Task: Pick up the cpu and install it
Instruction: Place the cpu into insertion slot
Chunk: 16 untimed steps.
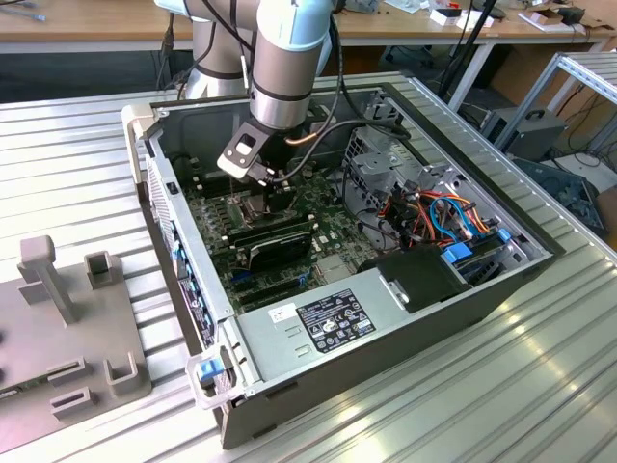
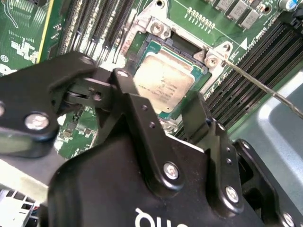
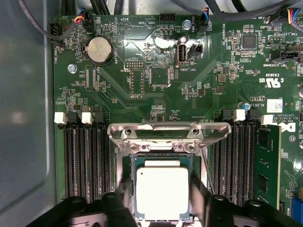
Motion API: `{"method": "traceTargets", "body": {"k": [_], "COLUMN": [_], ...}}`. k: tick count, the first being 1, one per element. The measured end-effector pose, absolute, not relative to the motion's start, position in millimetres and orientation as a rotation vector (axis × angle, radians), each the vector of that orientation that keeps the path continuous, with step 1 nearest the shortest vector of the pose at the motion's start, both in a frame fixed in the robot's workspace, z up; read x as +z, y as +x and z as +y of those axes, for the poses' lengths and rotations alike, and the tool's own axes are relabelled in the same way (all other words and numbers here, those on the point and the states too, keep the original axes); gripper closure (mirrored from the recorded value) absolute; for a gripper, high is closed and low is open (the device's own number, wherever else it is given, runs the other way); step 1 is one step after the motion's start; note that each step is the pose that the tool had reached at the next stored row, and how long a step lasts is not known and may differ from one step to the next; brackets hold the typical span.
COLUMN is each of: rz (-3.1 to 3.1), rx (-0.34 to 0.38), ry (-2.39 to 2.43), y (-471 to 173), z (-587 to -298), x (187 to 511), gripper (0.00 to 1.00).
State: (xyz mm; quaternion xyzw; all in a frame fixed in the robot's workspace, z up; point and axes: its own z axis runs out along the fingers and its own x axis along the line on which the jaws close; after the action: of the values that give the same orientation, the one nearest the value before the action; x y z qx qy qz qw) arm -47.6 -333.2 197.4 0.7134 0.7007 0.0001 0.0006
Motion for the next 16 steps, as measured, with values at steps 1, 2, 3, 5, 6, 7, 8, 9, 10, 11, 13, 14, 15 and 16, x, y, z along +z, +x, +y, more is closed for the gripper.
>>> {"method": "traceTargets", "body": {"k": [1,2,3,5,6,7,8,9,10,11,13,14,15,16], "rz": [2.201,2.201,2.201,2.201,2.201,2.201,2.201,2.201,2.201,2.200,2.200,2.200,2.200,2.200], "rx": [-0.001,-0.001,-0.001,-0.001,-0.001,-0.001,-0.001,-0.001,-0.001,-0.001,-0.001,-0.002,-0.002,-0.002], "ry": [2.240,2.240,2.240,2.240,2.240,2.240,2.240,2.240,2.240,2.240,2.240,2.240,2.240,2.240], "y": [-48,-48,-48,-48,-48,-48,-48,-48,-48,-48,-48,-48,-48,-48], "z": [-333,-333,-333,-333,-333,-333,-333,-333,-333,-333,-332,-332,-332,-332], "x": [198,198,198,198,199,200,201,202,204,205,208,210,212,214], "gripper": [0.32,0.32,0.32,0.32,0.32,0.32,0.32,0.32,0.32,0.32,0.32,0.32,0.32,0.32]}}
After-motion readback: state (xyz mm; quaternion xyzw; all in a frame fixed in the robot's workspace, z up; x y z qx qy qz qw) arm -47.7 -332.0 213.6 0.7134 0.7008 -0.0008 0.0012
